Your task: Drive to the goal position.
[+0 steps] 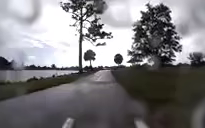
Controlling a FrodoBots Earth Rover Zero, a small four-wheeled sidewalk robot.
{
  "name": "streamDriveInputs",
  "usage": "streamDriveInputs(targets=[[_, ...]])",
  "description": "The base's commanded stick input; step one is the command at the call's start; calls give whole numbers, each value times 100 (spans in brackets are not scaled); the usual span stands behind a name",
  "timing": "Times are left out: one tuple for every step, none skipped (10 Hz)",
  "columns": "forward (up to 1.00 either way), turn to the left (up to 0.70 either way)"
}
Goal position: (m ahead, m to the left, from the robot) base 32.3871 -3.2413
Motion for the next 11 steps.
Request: streamDriveInputs(targets=[[100,0],[100,0],[100,0],[100,0],[100,0],[100,0],[100,0],[100,0],[100,0],[100,0],[100,0]])
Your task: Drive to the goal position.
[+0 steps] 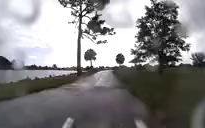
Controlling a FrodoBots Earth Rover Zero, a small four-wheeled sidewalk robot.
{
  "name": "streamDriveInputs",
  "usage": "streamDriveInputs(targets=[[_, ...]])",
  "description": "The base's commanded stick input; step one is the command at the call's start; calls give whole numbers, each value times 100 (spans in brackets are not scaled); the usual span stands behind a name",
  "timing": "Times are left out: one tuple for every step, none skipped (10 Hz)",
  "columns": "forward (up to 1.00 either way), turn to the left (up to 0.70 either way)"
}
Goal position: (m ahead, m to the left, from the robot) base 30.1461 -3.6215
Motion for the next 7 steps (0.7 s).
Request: streamDriveInputs(targets=[[100,0],[100,0],[100,0],[100,0],[100,0],[100,0],[100,0]])
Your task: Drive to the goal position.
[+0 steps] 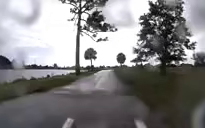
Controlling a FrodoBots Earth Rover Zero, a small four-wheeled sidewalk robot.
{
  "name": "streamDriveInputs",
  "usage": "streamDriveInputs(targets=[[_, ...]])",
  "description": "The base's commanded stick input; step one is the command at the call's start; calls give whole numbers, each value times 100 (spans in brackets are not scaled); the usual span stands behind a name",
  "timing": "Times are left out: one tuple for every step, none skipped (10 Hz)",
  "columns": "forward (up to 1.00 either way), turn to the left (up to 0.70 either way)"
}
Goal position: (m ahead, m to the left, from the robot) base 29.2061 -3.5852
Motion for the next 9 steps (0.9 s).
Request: streamDriveInputs(targets=[[100,0],[100,0],[100,0],[100,0],[100,0],[100,-19],[100,-36],[100,-29],[100,-13]])
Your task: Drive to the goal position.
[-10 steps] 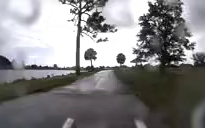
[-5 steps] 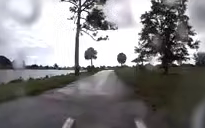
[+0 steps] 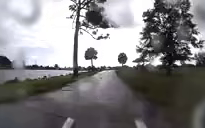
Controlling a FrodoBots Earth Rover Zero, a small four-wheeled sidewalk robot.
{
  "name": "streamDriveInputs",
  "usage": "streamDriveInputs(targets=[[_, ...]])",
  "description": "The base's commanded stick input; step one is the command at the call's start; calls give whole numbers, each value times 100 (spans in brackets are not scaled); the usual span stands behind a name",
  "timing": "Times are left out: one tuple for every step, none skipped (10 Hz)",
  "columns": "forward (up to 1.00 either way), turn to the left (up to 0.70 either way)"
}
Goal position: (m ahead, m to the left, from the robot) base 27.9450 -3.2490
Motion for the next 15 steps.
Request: streamDriveInputs(targets=[[100,0],[100,0],[100,0],[100,0],[100,0],[100,0],[100,0],[100,0],[100,0],[100,0],[100,0],[100,0],[100,0],[100,0],[100,0]])
